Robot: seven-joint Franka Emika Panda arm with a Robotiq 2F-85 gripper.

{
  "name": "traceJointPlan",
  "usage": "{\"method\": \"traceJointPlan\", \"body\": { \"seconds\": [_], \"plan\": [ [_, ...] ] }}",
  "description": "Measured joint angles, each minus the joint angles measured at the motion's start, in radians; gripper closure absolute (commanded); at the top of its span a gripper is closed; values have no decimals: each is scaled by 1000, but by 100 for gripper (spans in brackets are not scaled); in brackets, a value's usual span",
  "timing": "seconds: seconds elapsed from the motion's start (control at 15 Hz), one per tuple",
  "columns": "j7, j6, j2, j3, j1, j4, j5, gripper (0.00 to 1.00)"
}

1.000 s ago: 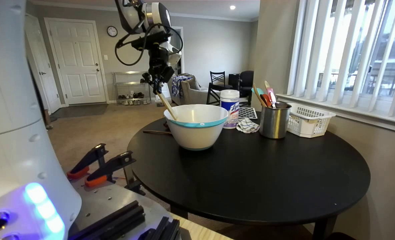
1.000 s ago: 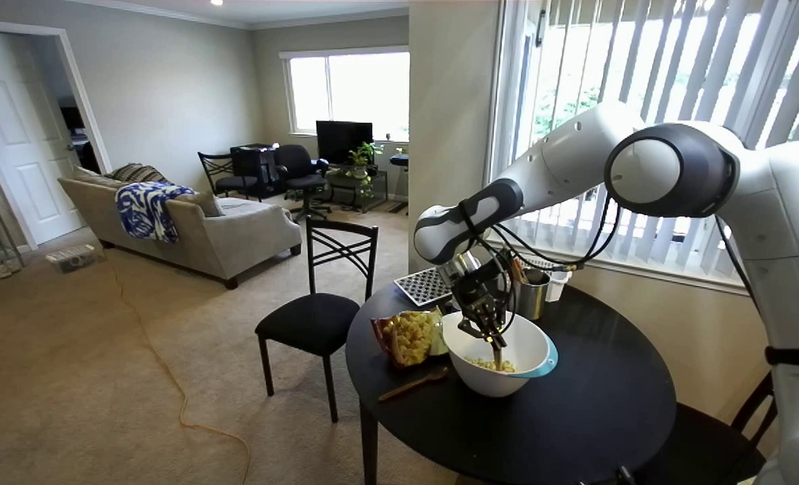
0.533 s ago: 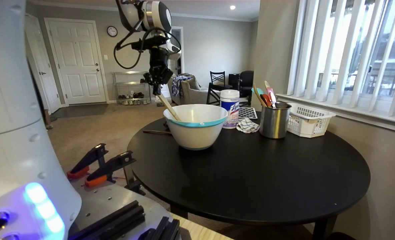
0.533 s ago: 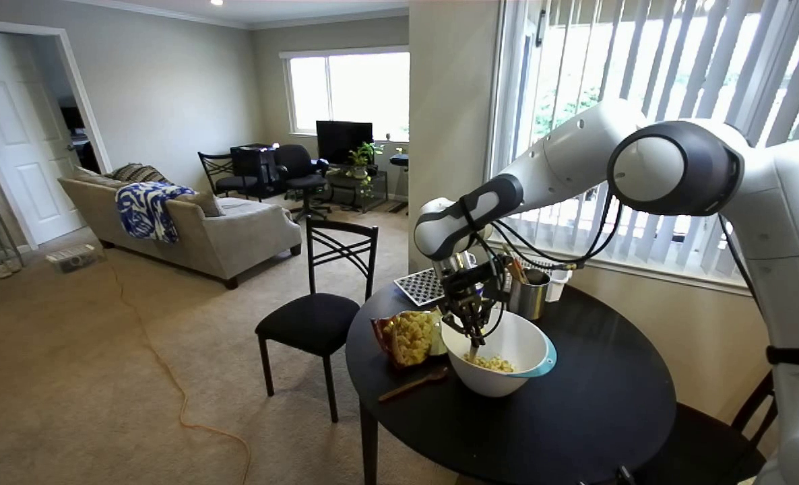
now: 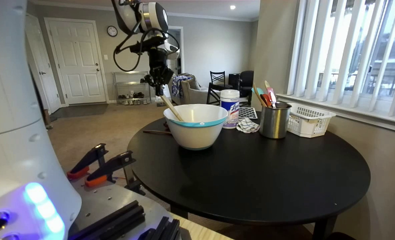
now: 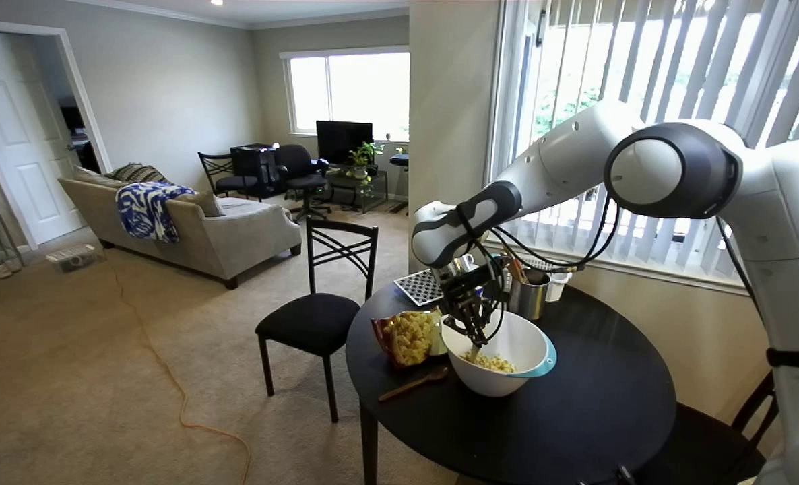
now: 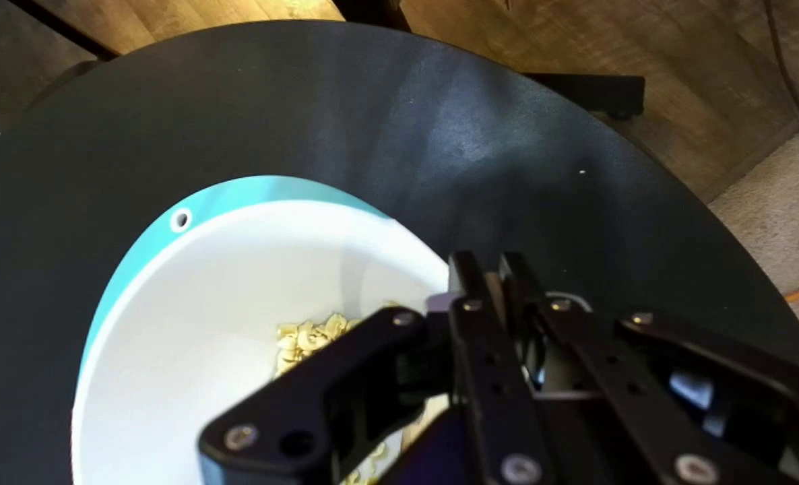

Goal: Stir the contents in the big white bowl

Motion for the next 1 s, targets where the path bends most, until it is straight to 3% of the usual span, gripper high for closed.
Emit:
{"method": "traceJointPlan", "body": {
  "seconds": [0.47, 1.0],
  "plan": [
    [28, -4, 2, -25, 34, 0, -105, 95],
    [47, -32, 2, -34, 43, -1, -147, 95]
  ]
}}
